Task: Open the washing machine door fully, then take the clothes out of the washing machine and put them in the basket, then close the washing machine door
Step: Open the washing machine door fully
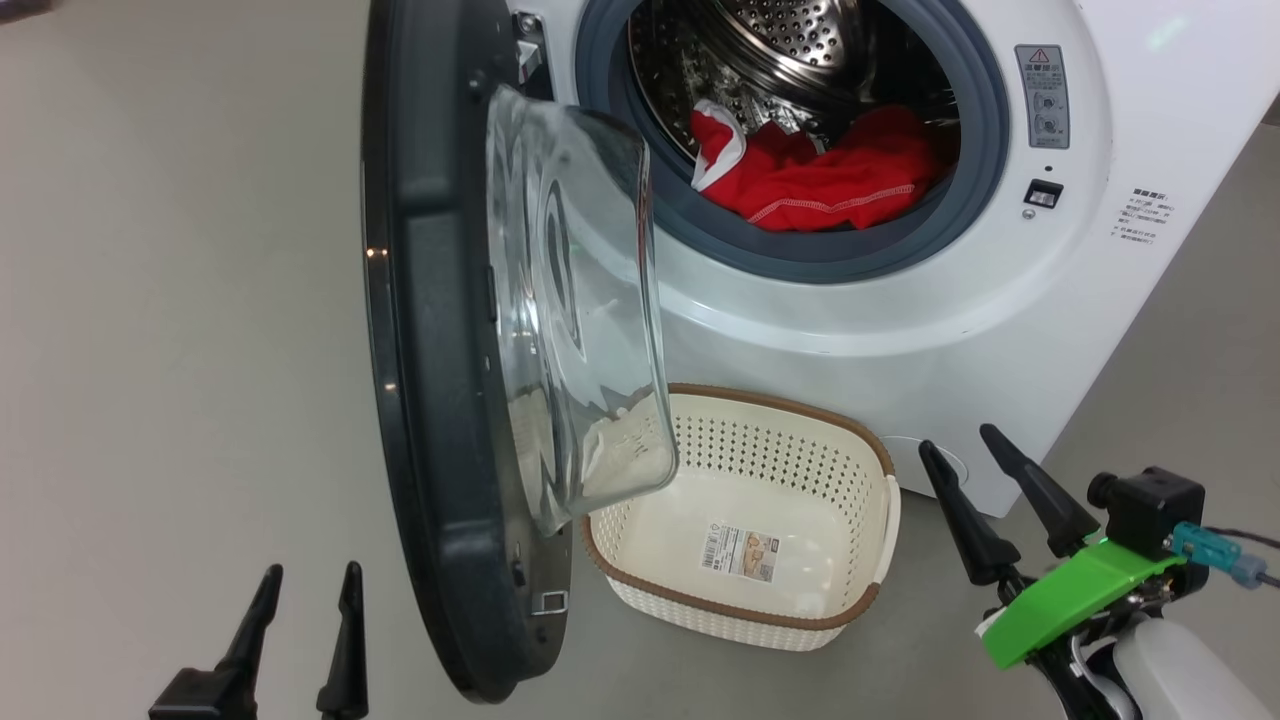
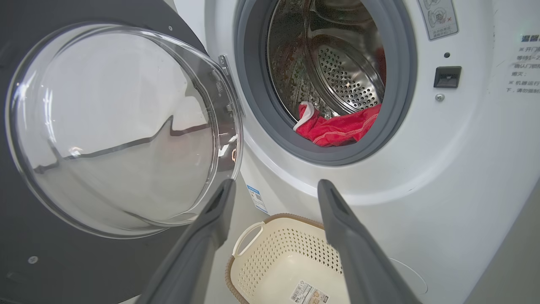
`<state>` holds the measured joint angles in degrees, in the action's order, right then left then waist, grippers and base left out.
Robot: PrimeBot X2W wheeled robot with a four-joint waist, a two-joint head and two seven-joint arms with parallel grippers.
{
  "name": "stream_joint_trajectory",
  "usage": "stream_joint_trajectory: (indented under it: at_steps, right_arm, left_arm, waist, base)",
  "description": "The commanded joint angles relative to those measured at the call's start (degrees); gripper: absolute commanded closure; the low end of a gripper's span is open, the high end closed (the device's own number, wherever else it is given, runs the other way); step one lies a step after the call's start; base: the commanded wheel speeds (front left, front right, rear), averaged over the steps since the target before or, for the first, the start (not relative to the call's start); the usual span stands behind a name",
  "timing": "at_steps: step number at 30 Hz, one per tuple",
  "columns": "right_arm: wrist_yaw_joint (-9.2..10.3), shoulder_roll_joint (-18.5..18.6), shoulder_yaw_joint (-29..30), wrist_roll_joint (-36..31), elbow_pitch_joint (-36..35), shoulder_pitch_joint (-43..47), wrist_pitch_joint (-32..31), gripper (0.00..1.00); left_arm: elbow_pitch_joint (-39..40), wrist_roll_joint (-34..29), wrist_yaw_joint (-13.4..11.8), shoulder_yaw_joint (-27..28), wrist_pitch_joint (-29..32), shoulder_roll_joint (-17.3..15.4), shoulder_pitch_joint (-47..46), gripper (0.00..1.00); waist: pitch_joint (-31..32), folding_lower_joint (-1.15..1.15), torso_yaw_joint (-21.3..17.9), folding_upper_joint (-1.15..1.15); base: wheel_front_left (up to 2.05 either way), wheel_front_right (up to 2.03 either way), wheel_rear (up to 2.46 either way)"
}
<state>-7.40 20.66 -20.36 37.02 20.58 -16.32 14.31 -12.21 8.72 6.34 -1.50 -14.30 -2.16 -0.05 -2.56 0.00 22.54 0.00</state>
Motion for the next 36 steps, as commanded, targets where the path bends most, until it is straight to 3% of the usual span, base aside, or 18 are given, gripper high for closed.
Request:
stream_joint_trajectory:
  at_steps: [1, 8, 19, 20, 21, 22, 23, 30, 36]
  right_arm:
    - [-0.09, -0.6, 1.04, -2.5, -2.22, 1.41, 0.68, 0.0]
    - [-0.09, -2.87, 5.07, -8.06, -3.01, 5.69, 0.68, 0.0]
    - [-0.09, -4.25, 7.62, -11.1, -2.39, 7.72, 0.68, 0.0]
    - [-0.09, -4.28, 7.72, -11.3, -2.55, 7.66, 0.68, 0.0]
    - [-0.09, -4.39, 7.79, -11.5, -2.72, 7.66, 0.69, 0.0]
    - [-0.09, -4.51, 7.84, -11.64, -2.84, 7.69, 0.69, 0.0]
    - [-0.09, -4.57, 7.88, -11.81, -3.03, 7.71, 0.69, 0.0]
    - [-0.09, -4.68, 8.29, -11.89, -3.75, 8.05, 0.69, 0.0]
    - [-0.09, -4.59, 8.29, -11.81, -3.82, 8.14, 0.69, 0.0]
  left_arm:
    - [1.54, -0.14, 0.34, 2.02, -0.7, -0.72, -1.52, 0.0]
    - [1.78, 0.13, 0.22, 1.72, -0.7, -0.72, -1.11, 0.0]
    - [2.45, 0.8, -0.17, 1.34, -0.7, -0.72, -1.2, 0.0]
    - [2.69, 0.95, -0.15, 1.46, -0.7, -0.72, -1.23, 0.14]
    - [3.07, 1.24, -0.17, 1.69, -0.7, -0.72, -1.26, 0.65]
    - [3.56, 1.85, -0.18, 2.01, -0.7, -0.72, -1.27, 0.91]
    - [4.13, 2.6, -0.18, 2.39, -0.7, -0.72, -1.31, 1.0]
    - [14.97, 10.21, -0.18, 6.31, -0.7, -0.72, -3.7, 1.0]
    - [29.76, 9.37, 0.02, 2.67, -0.7, -0.72, -4.66, 1.0]
  waist:
    - [0.05, 0.0, 0.07, 0.0]
    - [0.14, 0.0, 0.24, 0.0]
    - [0.01, 0.0, 0.04, 0.0]
    - [0.07, 0.0, 0.01, 0.0]
    - [0.19, 0.0, 0.0, 0.0]
    - [0.27, 0.0, -0.02, 0.0]
    - [0.39, 0.0, 0.0, 0.0]
    - [1.02, 0.0, 0.55, 0.0]
    - [1.56, 0.0, 0.66, 0.0]
  base:
    - [0.0, 0.0, 0.0]
    - [0.0, 0.0, 0.0]
    - [0.0, 0.0, 0.0]
    - [0.0, 0.0, 0.0]
    - [0.0, 0.0, 0.0]
    - [0.0, 0.0, 0.0]
    - [0.0, 0.0, 0.0]
    - [0.0, 0.0, 0.0]
    - [0.0, 0.0, 0.0]
